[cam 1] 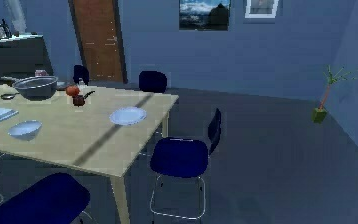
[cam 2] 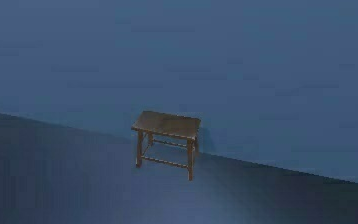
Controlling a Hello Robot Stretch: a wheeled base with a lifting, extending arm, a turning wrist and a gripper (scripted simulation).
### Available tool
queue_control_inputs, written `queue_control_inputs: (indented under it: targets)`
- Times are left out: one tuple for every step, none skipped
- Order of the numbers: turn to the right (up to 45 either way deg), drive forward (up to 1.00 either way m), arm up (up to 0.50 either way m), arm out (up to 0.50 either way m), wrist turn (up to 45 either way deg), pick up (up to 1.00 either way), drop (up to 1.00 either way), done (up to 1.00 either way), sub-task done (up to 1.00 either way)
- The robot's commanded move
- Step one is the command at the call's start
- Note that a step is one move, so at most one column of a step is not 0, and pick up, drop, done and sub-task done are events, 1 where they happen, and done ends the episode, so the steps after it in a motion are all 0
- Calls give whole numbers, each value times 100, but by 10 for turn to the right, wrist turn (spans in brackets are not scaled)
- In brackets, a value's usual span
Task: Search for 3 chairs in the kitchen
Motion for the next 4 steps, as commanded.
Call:
queue_control_inputs:
  targets:
    - [150,0,0,0,0,0,0,0,0]
    - [0,15,0,0,0,0,0,0,0]
    - [-150,0,0,0,0,0,0,0,0]
    - [0,0,0,0,0,0,0,0,100]
